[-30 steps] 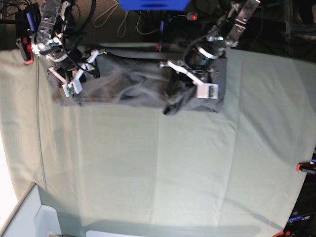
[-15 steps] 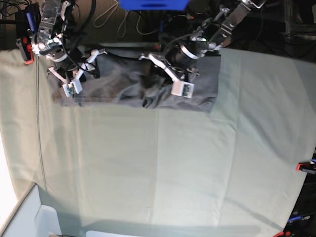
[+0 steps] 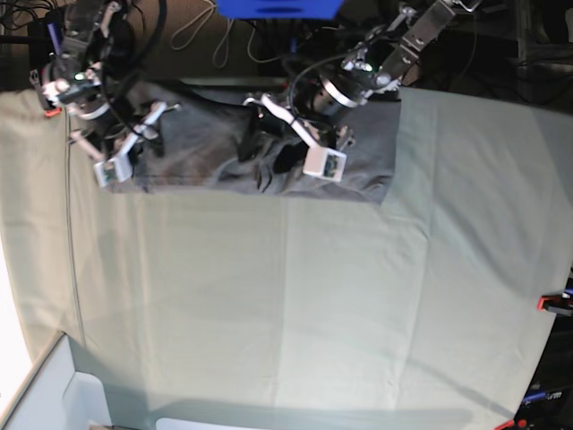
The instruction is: Layout the t-shirt on the table in an organized manner, then fold the t-shirt properly
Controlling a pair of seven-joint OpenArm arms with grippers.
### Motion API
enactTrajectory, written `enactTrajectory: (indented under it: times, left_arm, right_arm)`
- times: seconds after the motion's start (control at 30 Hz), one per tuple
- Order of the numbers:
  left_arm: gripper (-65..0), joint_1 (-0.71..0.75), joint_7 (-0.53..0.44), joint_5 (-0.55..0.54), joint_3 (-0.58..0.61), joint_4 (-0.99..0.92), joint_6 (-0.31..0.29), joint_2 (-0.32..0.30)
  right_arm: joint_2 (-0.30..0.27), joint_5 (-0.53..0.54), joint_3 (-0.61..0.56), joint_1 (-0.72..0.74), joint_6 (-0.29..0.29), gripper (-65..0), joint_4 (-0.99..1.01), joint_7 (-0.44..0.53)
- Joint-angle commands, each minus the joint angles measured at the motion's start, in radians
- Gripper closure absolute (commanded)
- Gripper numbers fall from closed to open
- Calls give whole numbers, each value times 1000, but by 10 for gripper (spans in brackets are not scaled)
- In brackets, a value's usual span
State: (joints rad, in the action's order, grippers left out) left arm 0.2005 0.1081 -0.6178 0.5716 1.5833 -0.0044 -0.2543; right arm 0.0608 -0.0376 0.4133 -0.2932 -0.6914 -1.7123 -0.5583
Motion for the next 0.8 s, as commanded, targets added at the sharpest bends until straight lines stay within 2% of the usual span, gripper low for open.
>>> enactTrajectory:
  times: [0.0,0.13,0.2,0.4,0.6,0.77]
  left_arm:
    - [-354,-8,-26,0,-3,39,-6,-12]
    - [-354,-11,-28,0,-23,111,-4,-52]
    - [-354,-6,-28,-1,-68,125,-4,-79]
    - [-356,87,-26,-1,-333,113,-10,-92]
    - [-357,152,-25,-1,-589,105,-13,-87]
    - [-357,167,-25,-1,-681,105,-13,-87]
  right_arm:
    - [3,12,-1,2,-7,-277,-33,16]
    - [-14,11,3,7,-7,-277,-65,14]
    - [-17,11,46,15,-7,-278,-51,14]
    - [-19,11,184,90,-7,-281,77,14]
    - [-40,11,250,125,-7,-394,186,14]
    - [-63,11,255,145,-7,-406,272,14]
